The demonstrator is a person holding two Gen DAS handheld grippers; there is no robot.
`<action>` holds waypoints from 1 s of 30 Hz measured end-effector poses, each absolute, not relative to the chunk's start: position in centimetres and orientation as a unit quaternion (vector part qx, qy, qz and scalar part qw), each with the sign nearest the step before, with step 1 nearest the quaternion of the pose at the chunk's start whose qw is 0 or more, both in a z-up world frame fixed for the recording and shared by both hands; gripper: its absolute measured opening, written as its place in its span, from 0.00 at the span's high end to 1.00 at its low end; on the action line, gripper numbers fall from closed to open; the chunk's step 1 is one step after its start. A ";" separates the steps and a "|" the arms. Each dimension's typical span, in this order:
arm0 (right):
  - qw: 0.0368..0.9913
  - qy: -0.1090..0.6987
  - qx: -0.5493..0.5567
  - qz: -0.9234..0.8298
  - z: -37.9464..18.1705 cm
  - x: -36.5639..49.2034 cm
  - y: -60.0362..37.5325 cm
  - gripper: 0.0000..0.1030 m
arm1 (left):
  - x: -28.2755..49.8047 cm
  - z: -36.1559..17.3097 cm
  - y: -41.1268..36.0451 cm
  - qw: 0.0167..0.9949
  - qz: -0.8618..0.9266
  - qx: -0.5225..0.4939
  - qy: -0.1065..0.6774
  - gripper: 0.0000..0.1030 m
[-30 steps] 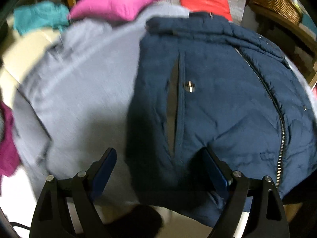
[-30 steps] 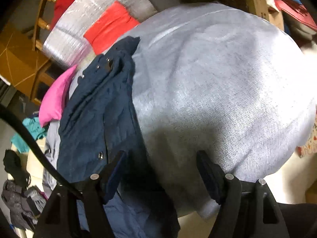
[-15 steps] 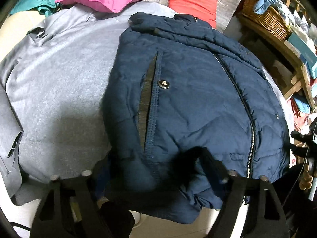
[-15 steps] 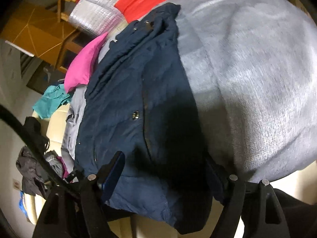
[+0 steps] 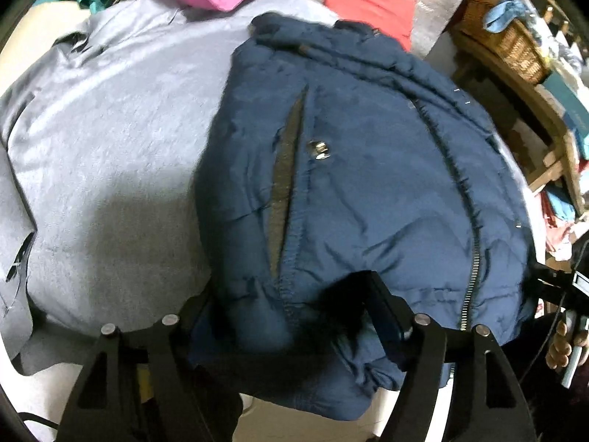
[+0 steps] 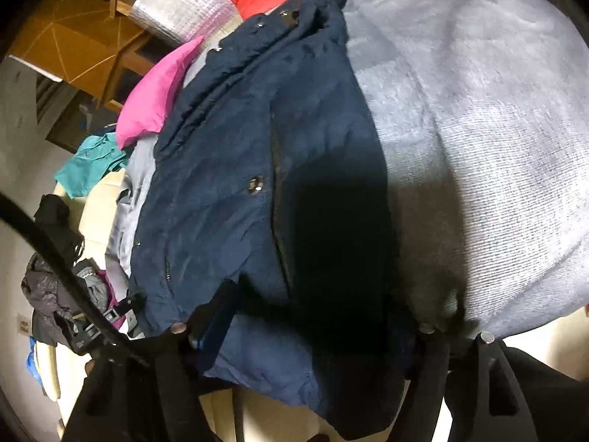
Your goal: Fold large clothes
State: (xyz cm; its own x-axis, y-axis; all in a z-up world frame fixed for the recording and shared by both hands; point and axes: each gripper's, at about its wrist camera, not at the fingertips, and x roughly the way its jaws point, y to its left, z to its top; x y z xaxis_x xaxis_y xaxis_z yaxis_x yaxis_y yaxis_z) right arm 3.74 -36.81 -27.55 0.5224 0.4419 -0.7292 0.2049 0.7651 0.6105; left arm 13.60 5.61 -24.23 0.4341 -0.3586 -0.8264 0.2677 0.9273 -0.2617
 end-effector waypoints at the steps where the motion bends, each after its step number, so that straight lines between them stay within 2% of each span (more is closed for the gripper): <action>1: 0.807 0.475 0.339 0.089 -27.2 3.7 -36.5 0.37 | 13.4 -23.9 5.5 0.848 -0.193 -0.042 0.491 0.42; 2: 0.809 0.468 0.341 0.103 -26.8 3.6 -36.3 0.38 | 13.2 -23.7 5.4 0.852 -0.198 -0.037 0.484 0.44; 5: 0.822 0.451 0.325 0.125 -25.9 3.6 -35.4 0.38 | 13.6 -23.9 5.4 0.847 -0.196 -0.041 0.493 0.44; 8: 0.797 0.481 0.352 0.098 -27.9 4.2 -36.0 0.38 | 13.8 -24.4 5.6 0.836 -0.201 -0.066 0.506 0.35; 13: 0.813 0.443 0.350 0.146 -26.2 3.8 -35.2 0.38 | 13.2 -23.5 5.4 0.832 -0.250 -0.095 0.486 0.35; 16: 0.798 0.471 0.356 0.123 -27.7 4.6 -35.2 0.39 | 13.4 -23.1 5.8 0.827 -0.272 -0.123 0.476 0.35; 19: 0.800 0.459 0.363 0.130 -27.5 4.5 -35.3 0.42 | 14.1 -24.2 5.8 0.811 -0.266 -0.137 0.502 0.30; 21: 0.813 0.436 0.353 0.153 -26.3 4.0 -34.8 0.42 | 14.3 -24.4 5.6 0.809 -0.264 -0.137 0.508 0.30; 23: 0.811 0.449 0.349 0.142 -26.8 4.3 -34.7 0.42 | 14.2 -24.2 5.1 0.812 -0.270 -0.127 0.502 0.30; 25: 0.798 0.478 0.351 0.112 -28.3 5.0 -34.6 0.42 | 13.8 -24.0 4.7 0.819 -0.272 -0.108 0.493 0.37; 27: 0.804 0.471 0.347 0.106 -28.1 5.1 -34.5 0.36 | 13.6 -24.0 4.4 0.823 -0.267 -0.097 0.493 0.39; 28: 0.806 0.464 0.348 0.116 -28.2 5.1 -34.3 0.27 | 13.7 -24.2 4.4 0.822 -0.264 -0.099 0.494 0.38; 29: 0.808 0.461 0.348 0.121 -28.2 5.2 -34.0 0.24 | 13.8 -24.4 4.3 0.824 -0.257 -0.099 0.495 0.35; 30: 0.808 0.460 0.348 0.121 -28.2 5.3 -33.9 0.24 | 14.0 -24.7 4.1 0.823 -0.255 -0.098 0.498 0.29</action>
State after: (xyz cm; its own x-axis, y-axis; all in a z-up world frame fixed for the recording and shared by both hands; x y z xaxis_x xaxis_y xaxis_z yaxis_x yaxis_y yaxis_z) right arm 5.34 -33.86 -28.21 0.5481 0.5159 -0.6584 0.1240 0.7283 0.6739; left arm 14.01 4.12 -24.72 0.3746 -0.5174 -0.7694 0.3228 0.8507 -0.4149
